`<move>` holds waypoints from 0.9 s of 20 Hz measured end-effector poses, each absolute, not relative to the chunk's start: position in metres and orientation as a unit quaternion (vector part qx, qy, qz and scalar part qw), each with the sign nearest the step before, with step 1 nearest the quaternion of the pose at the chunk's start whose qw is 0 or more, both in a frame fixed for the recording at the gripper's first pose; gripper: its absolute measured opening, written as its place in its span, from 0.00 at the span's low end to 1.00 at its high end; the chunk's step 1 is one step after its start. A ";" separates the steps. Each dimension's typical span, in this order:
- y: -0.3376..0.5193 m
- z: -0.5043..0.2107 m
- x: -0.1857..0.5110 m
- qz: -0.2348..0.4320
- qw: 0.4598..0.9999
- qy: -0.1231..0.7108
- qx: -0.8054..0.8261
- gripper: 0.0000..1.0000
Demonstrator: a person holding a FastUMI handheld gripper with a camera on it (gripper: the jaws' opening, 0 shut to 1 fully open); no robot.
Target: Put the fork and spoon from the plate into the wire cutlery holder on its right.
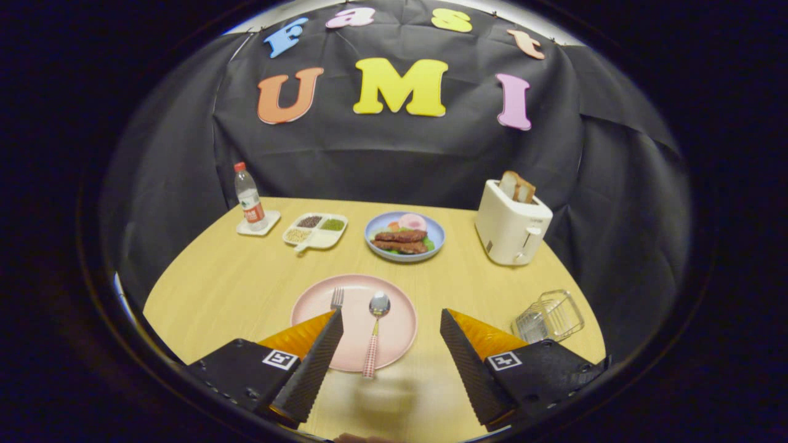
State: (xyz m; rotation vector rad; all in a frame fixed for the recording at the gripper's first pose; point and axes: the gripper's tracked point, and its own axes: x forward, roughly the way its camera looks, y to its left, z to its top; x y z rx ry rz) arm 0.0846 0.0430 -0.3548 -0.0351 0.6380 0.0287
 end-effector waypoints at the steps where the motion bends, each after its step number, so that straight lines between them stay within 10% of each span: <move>1: 0.048 -0.368 0.090 0.016 0.946 0.324 -0.021 0.95; 18: 0.066 -0.473 0.110 -0.002 0.880 0.475 0.002 0.33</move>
